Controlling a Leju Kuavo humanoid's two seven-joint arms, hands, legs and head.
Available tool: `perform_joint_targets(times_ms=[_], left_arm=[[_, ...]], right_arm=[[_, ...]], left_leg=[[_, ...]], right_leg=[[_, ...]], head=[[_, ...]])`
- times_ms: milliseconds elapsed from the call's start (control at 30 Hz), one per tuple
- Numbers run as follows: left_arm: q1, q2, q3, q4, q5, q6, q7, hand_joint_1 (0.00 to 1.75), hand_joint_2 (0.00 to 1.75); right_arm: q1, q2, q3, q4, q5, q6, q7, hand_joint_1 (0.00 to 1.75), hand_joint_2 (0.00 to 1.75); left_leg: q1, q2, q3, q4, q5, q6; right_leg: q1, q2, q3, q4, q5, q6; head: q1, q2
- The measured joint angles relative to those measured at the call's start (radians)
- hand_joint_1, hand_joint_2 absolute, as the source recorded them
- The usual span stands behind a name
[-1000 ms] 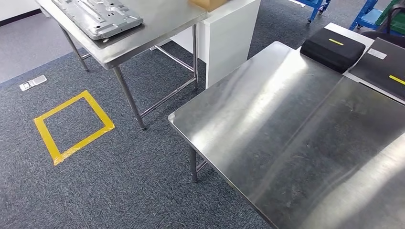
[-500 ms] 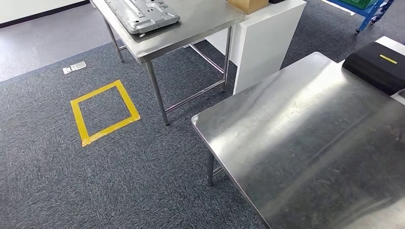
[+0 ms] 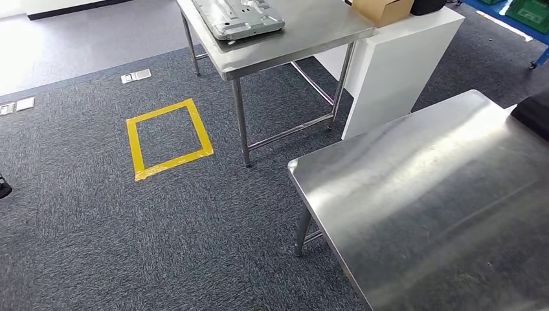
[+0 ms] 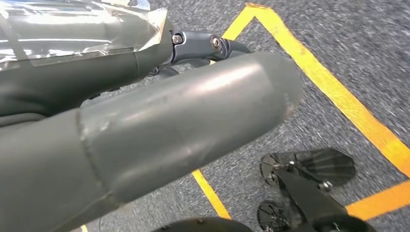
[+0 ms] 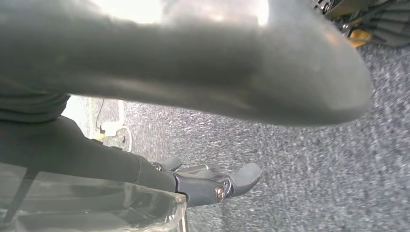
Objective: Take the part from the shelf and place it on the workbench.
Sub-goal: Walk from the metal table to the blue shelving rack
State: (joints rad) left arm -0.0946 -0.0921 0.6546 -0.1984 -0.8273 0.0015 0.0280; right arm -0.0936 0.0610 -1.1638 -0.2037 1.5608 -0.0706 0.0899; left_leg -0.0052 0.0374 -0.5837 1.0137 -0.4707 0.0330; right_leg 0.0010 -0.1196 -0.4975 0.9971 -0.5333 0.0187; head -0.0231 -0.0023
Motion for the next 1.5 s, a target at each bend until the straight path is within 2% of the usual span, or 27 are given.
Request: perform_joint_targets(times_ms=[67, 133, 200, 233, 267, 333, 367, 433, 500, 567, 633, 700, 733, 767, 800, 867, 933, 1000, 1067, 1133, 1200, 1233, 1267, 1333, 1367, 1433, 1500], left_arm=[[-0.001, -0.001, 0.0, 0.0, 0.0, 0.0, 0.001, 0.0, 0.0], [-0.004, -0.002, 0.0, 0.0, 0.0, 0.0, 0.002, 0.0, 0.0], [-0.005, -0.001, 0.0, 0.0, 0.0, 0.0, 0.002, 0.0, 0.0], [-0.005, -0.002, 0.0, 0.0, 0.0, 0.0, 0.002, 0.0, 0.0], [-0.004, -0.002, 0.0, 0.0, 0.0, 0.0, 0.002, 0.0, 0.0], [-0.003, -0.003, 0.0, 0.0, 0.0, 0.0, 0.003, 0.0, 0.0], [-0.003, -0.004, 0.0, 0.0, 0.0, 0.0, 0.003, 0.0, 0.0], [-0.002, -0.003, 0.0, 0.0, 0.0, 0.0, 0.004, 0.0, 0.0], [0.003, -0.003, 0.0, 0.0, 0.0, 0.0, 0.004, 0.0, 0.0], [0.005, -0.004, 0.0, 0.0, -0.001, 0.0, 0.004, 0.0, 0.0], [0.003, -0.005, 0.0, 0.0, -0.001, 0.001, 0.004, 0.0, 0.0], [0.002, -0.006, 0.0, 0.0, -0.001, 0.001, 0.004, 0.0, 0.0], [0.002, -0.006, 0.0, 0.0, -0.001, 0.001, 0.005, 0.0, 0.0], [0.003, -0.006, 0.0, 0.0, -0.001, 0.001, 0.006, 0.0, 0.0], [0.003, -0.006, 0.0, 0.0, -0.001, 0.001, 0.006, 0.0, 0.0], [-0.003, -0.01, 0.0, 0.0, -0.001, 0.001, 0.007, 0.0, 0.0], [-0.009, -0.015, 0.0, 0.0, -0.001, 0.001, 0.008, 0.0, 0.0], [-0.011, -0.014, 0.0, 0.0, -0.002, 0.002, 0.008, 0.0, 0.0], [-0.009, -0.013, 0.0, 0.0, -0.002, 0.003, 0.009, 0.0, 0.0], [-0.009, -0.012, 0.0, 0.0, -0.001, 0.003, 0.01, 0.0, 0.0], [-0.009, -0.011, 0.0, 0.0, -0.001, 0.003, 0.01, 0.0, 0.0], [-0.009, -0.011, 0.0, 0.0, -0.001, 0.003, 0.01, 0.0, 0.0], [-0.008, -0.011, 0.0, 0.0, -0.001, 0.003, 0.01, 0.0, 0.0], [-0.007, -0.011, 0.0, 0.0, -0.001, 0.003, 0.01, 0.0, 0.0], [-0.007, -0.012, 0.0, 0.0, -0.001, 0.003, 0.01, 0.0, 0.0], [-0.006, -0.012, 0.0, 0.0, -0.001, 0.003, 0.011, 0.0, 0.0], [-0.002, -0.012, 0.0, 0.0, -0.001, 0.003, 0.011, 0.0, 0.0]], right_arm=[[-0.001, 0.0, 0.001, 0.0, 0.0, 0.0, 0.0, 0.0, 0.0], [0.003, 0.0, 0.002, 0.0, 0.0, 0.0, 0.001, 0.0, 0.0], [0.008, 0.0, 0.003, 0.0, 0.0, 0.0, 0.002, 0.0, 0.0], [0.009, -0.001, 0.004, 0.0, 0.0, 0.0, 0.002, 0.0, 0.0], [0.009, -0.001, 0.004, 0.0, 0.0, 0.0, 0.002, 0.0, 0.0], [0.008, -0.002, 0.005, 0.0, 0.0, 0.0, 0.002, 0.0, 0.0], [0.008, -0.002, 0.005, 0.001, 0.0, 0.0, 0.002, 0.0, 0.0], [0.007, 0.001, 0.006, 0.001, 0.0, -0.001, 0.002, 0.0, 0.0], [0.007, 0.009, 0.007, 0.002, 0.0, -0.001, 0.002, 0.0, 0.0], [0.009, 0.017, 0.008, 0.003, 0.0, -0.001, 0.002, 0.0, 0.0], [0.015, 0.021, 0.008, 0.003, 0.0, -0.001, 0.002, 0.0, 0.0], [0.02, 0.02, 0.008, 0.003, 0.0, -0.001, 0.003, 0.0, 0.0], [0.02, 0.018, 0.008, 0.003, 0.0, -0.001, 0.003, 0.0, 0.0], [0.019, 0.016, 0.008, 0.003, 0.0, -0.001, 0.003, 0.0, 0.0], [0.018, 0.014, 0.009, 0.003, 0.001, -0.001, 0.003, 0.0, 0.0], [0.015, 0.004, 0.01, 0.001, 0.001, -0.001, 0.003, 0.0, 0.0], [0.013, -0.006, 0.011, -0.001, 0.001, -0.001, 0.003, 0.0, 0.0], [0.007, -0.008, 0.014, -0.001, 0.001, -0.001, 0.002, 0.0, 0.0], [0.002, -0.008, 0.016, -0.001, 0.001, 0.0, 0.002, 0.0, 0.0], [0.005, -0.004, 0.017, 0.0, 0.001, 0.001, 0.0, 0.0, 0.0], [0.01, -0.002, 0.017, 0.001, 0.001, 0.001, 0.0, 0.0, 0.0], [0.012, -0.003, 0.017, 0.001, 0.001, 0.001, 0.0, 0.0, 0.0], [0.012, -0.004, 0.017, 0.001, 0.001, 0.001, 0.0, 0.0, 0.0], [0.011, -0.005, 0.017, 0.001, 0.001, 0.001, 0.0, 0.0, 0.0], [0.01, -0.006, 0.017, 0.001, 0.001, 0.001, 0.0, 0.0, 0.0], [0.007, -0.006, 0.018, 0.001, 0.001, 0.001, 0.0, 0.0, 0.0], [0.003, -0.006, 0.018, 0.001, 0.001, 0.001, 0.0, 0.0, 0.0]], left_leg=[[0.005, -0.022, 0.007, -0.013, 0.01, 0.013], [0.008, -0.046, 0.009, -0.018, 0.014, 0.021], [0.008, -0.074, 0.009, -0.018, 0.015, 0.023], [0.008, -0.09, 0.009, -0.017, 0.014, 0.022], [0.009, -0.105, 0.01, -0.016, 0.014, 0.021], [0.011, -0.131, 0.01, -0.009, 0.01, 0.013], [0.01, -0.143, 0.009, -0.004, 0.007, 0.007], [0.008, -0.158, 0.004, 0.0, 0.004, -0.005], [0.01, -0.164, 0.001, 0.0, 0.004, -0.014], [0.011, -0.127, -0.015, 0.033, -0.018, -0.021], [0.012, -0.072, -0.07, 0.145, -0.077, -0.028], [0.019, -0.052, -0.133, 0.266, -0.123, -0.035], [0.024, -0.048, -0.145, 0.285, -0.121, -0.038], [0.03, -0.042, -0.137, 0.267, -0.103, -0.042], [0.037, -0.03, -0.108, 0.213, -0.074, -0.047], [0.049, 0.025, -0.035, 0.088, -0.028, -0.058], [0.047, 0.055, -0.003, 0.035, -0.017, -0.054], [0.035, 0.028, -0.005, 0.032, -0.015, -0.035], [0.03, 0.002, -0.005, 0.024, -0.007, -0.014], [0.027, -0.025, -0.007, 0.019, 0.0, 0.001], [0.02, -0.057, -0.009, 0.019, 0.0, 0.008], [0.016, -0.074, -0.008, 0.019, 0.0, 0.01], [0.013, -0.09, -0.006, 0.019, -0.001, 0.01], [0.011, -0.12, -0.003, 0.02, -0.002, 0.01], [0.009, -0.133, -0.002, 0.02, -0.003, 0.008], [0.006, -0.153, -0.003, 0.021, -0.005, 0.002], [0.006, -0.166, -0.006, 0.018, -0.004, -0.007]], right_leg=[[-0.002, 0.038, -0.017, 0.045, -0.027, 0.003], [-0.008, 0.094, -0.075, 0.166, -0.082, -0.003], [-0.013, 0.112, -0.134, 0.275, -0.115, 0.0], [-0.015, 0.114, -0.141, 0.279, -0.107, 0.009], [-0.018, 0.117, -0.13, 0.243, -0.083, 0.02], [-0.027, 0.14, -0.076, 0.109, -0.019, 0.039], [-0.028, 0.151, -0.055, 0.056, 0.002, 0.04], [-0.024, 0.16, -0.038, 0.018, 0.014, 0.028], [-0.025, 0.144, -0.032, 0.015, 0.019, 0.012], [-0.029, 0.129, -0.028, 0.011, 0.024, -0.004], [-0.028, 0.109, -0.027, 0.008, 0.023, -0.018], [-0.027, 0.084, -0.028, 0.009, 0.021, -0.023], [-0.027, 0.073, -0.029, 0.009, 0.02, -0.024], [-0.027, 0.062, -0.029, 0.009, 0.018, -0.022], [-0.029, 0.051, -0.028, 0.009, 0.016, -0.019], [-0.024, 0.029, -0.019, 0.013, 0.005, -0.004], [-0.014, 0.008, -0.006, 0.013, -0.006, 0.014], [-0.014, -0.013, 0.007, 0.006, -0.009, 0.032], [-0.022, 0.022, 0.003, 0.032, -0.028, 0.04], [-0.027, 0.085, -0.047, 0.136, -0.081, 0.032], [-0.024, 0.109, -0.118, 0.267, -0.128, 0.025], [-0.022, 0.114, -0.14, 0.297, -0.129, 0.027], [-0.019, 0.117, -0.145, 0.288, -0.113, 0.032], [-0.018, 0.138, -0.108, 0.167, -0.043, 0.043], [-0.015, 0.154, -0.087, 0.102, -0.011, 0.042], [-0.01, 0.173, -0.063, 0.033, 0.021, 0.026], [-0.008, 0.161, -0.058, 0.028, 0.027, 0.004]], head=[[0.002, 0.0], [0.005, 0.0], [0.007, 0.0], [0.007, 0.0], [0.007, 0.0], [0.008, 0.0], [0.008, 0.0], [0.009, 0.0], [0.008, 0.0], [0.004, 0.0], [-0.002, 0.0], [-0.003, 0.0], [-0.003, 0.0], [-0.003, 0.0], [-0.003, 0.0], [-0.005, 0.0], [0.005, 0.0], [0.015, 0.0], [0.016, 0.0], [0.018, 0.0], [0.018, 0.0], [0.017, 0.0], [0.017, 0.0], [0.018, 0.0], [0.018, 0.0], [0.018, 0.0], [0.018, 0.0]])
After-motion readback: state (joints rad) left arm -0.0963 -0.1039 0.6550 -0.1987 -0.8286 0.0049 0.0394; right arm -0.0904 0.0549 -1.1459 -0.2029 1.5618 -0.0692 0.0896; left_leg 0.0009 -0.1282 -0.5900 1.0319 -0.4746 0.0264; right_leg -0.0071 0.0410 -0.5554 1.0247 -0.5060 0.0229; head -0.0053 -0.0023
